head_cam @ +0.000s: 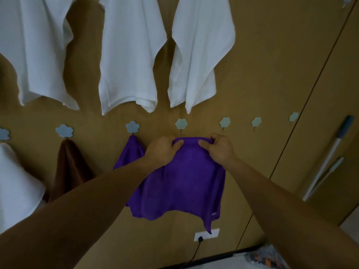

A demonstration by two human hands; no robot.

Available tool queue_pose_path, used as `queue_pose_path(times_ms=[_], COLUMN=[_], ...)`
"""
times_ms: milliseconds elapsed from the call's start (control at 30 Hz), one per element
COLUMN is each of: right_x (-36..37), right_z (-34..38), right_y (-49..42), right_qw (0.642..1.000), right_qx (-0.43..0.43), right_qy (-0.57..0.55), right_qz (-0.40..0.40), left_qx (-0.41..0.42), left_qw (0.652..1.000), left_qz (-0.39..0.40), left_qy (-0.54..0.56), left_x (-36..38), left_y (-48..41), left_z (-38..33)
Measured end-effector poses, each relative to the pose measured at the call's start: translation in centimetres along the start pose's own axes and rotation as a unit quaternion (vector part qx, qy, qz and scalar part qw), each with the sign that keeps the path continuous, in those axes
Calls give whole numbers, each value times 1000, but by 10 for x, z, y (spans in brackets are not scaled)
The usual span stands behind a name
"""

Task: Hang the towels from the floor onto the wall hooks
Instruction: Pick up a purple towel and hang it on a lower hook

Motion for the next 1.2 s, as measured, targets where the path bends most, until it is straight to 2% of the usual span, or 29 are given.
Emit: queue_pose_path(times_ms=[267,467,567,633,667,700,767,800,867,967,1067,1133,1200], right_x=[40,69,82,87,88,89,93,95,98,99,101,100,94], right_z=[0,-11,-26,-28,-29,-29,-30,-31,-32,-32,-31,-30,-28], right_y=[-86,-105,-100,-97,-96,-96,-96,-96,-96,-96,-94,-91,-87], right_qw=[999,997,998,998,998,997,995,994,990,989,991,983,965], right_qx=[-30,-27,-3,8,18,30,52,63,83,93,85,74,53], right_qy=[22,13,-26,-32,-44,-58,-83,-92,-97,-74,26,143,252], right_qz=[-34,-66,-54,-54,-52,-44,-8,18,66,92,96,94,44], left_qx=[-51,-85,-122,-189,-238,-294,-403,-432,-453,-426,-356,-317,-278], left_qw=[993,976,974,975,966,940,852,824,811,853,921,940,952], left_qz=[-106,-177,-167,-113,-84,-58,-7,19,60,79,146,106,2], left_qy=[-29,-90,-95,-29,55,163,333,366,365,290,62,-68,-130], left_x=[5,15,22,37,49,62,85,91,94,90,92,85,68], left_y=[-67,-70,-68,-65,-63,-58,-44,-41,-38,-41,-38,-35,-32], left_z=[45,71,83,97,106,112,111,110,109,111,122,130,126])
Point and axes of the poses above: each hand's wrist, its own y-axis away from the middle knuckle, its own x-axis out of the palm, z = x × y, the point moved 9 cm from there along -y, towards the middle knuckle, and after that the axes turned 11 degrees about y, right-handed, at the moved point
